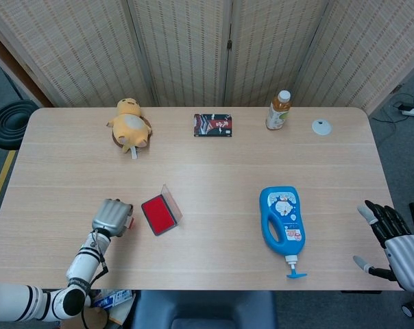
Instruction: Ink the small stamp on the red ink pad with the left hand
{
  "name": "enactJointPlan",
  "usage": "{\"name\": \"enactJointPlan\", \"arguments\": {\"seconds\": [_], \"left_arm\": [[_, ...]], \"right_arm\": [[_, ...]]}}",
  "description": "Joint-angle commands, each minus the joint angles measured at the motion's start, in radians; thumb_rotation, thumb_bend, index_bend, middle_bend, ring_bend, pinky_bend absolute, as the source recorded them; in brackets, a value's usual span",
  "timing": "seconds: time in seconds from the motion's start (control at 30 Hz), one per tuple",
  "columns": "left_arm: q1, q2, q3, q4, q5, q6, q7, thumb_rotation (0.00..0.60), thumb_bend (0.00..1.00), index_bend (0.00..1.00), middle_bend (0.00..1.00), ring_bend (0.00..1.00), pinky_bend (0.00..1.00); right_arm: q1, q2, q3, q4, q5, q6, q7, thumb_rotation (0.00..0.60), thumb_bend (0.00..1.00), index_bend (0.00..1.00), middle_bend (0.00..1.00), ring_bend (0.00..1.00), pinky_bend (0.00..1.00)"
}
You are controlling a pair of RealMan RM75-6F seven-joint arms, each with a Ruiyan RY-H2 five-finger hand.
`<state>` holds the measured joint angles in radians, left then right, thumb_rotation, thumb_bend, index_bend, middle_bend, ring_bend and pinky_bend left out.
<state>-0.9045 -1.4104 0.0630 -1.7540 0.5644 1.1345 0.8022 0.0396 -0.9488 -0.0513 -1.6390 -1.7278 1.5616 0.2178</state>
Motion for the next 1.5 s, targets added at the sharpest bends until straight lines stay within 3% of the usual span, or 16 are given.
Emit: {"name": "enactJointPlan", "arguments": {"seconds": [0.03, 0.43, 0.7, 0.87, 1.03, 1.27, 1.4, 1.5], "left_arm": [[0.013, -0.018, -0.002, 0.032, 0.012, -0.023, -0.015, 0.6, 0.33, 0.68, 0.49, 0.34, 0.41], [0.033, -0.036, -0.014, 0.077, 0.034, -0.074, -0.035, 0.6, 0.33, 0.63, 0.47, 0.32, 0.41], [0.042, -0.031, -0.022, 0.079, 0.039, -0.09, -0.044, 0.6, 0.33, 0.44, 0.39, 0.26, 0.41], [0.049, -0.022, -0.031, 0.064, 0.043, -0.078, -0.047, 0.6, 0.33, 0.28, 0.28, 0.18, 0.41], [0.052, -0.002, -0.038, 0.016, 0.04, -0.04, -0.023, 0.6, 0.33, 0.15, 0.2, 0.12, 0.39], [0.06, 0.039, -0.04, -0.081, 0.039, 0.028, 0.018, 0.6, 0.33, 0.1, 0.18, 0.1, 0.39], [0.09, 0.102, -0.027, -0.186, 0.082, 0.129, 0.039, 0.6, 0.33, 0.09, 0.18, 0.1, 0.39], [0.158, 0.165, 0.001, -0.271, 0.187, 0.26, 0.01, 0.6, 0.33, 0.09, 0.16, 0.1, 0.38]], "right_arm": [[0.0, 0.0, 0.0, 0.0, 0.0, 0.001, 0.0, 0.6, 0.19, 0.0, 0.0, 0.0, 0.0], [0.0, 0.001, 0.0, 0.002, 0.002, 0.003, 0.006, 0.6, 0.19, 0.0, 0.0, 0.0, 0.0], [-0.001, 0.001, 0.0, 0.003, 0.004, 0.005, 0.006, 0.6, 0.19, 0.0, 0.0, 0.0, 0.0], [-0.001, 0.001, 0.001, 0.003, 0.006, 0.005, 0.005, 0.6, 0.19, 0.0, 0.0, 0.0, 0.0], [-0.004, 0.001, 0.003, 0.003, 0.008, 0.011, 0.005, 0.6, 0.19, 0.0, 0.0, 0.0, 0.0], [-0.009, 0.001, 0.003, 0.005, 0.004, 0.024, 0.008, 0.6, 0.19, 0.0, 0.0, 0.0, 0.0], [-0.01, 0.002, 0.003, 0.006, 0.002, 0.026, 0.009, 0.6, 0.19, 0.0, 0.0, 0.0, 0.0], [-0.012, 0.001, 0.004, 0.006, 0.004, 0.029, 0.007, 0.6, 0.19, 0.0, 0.0, 0.0, 0.0]]}}
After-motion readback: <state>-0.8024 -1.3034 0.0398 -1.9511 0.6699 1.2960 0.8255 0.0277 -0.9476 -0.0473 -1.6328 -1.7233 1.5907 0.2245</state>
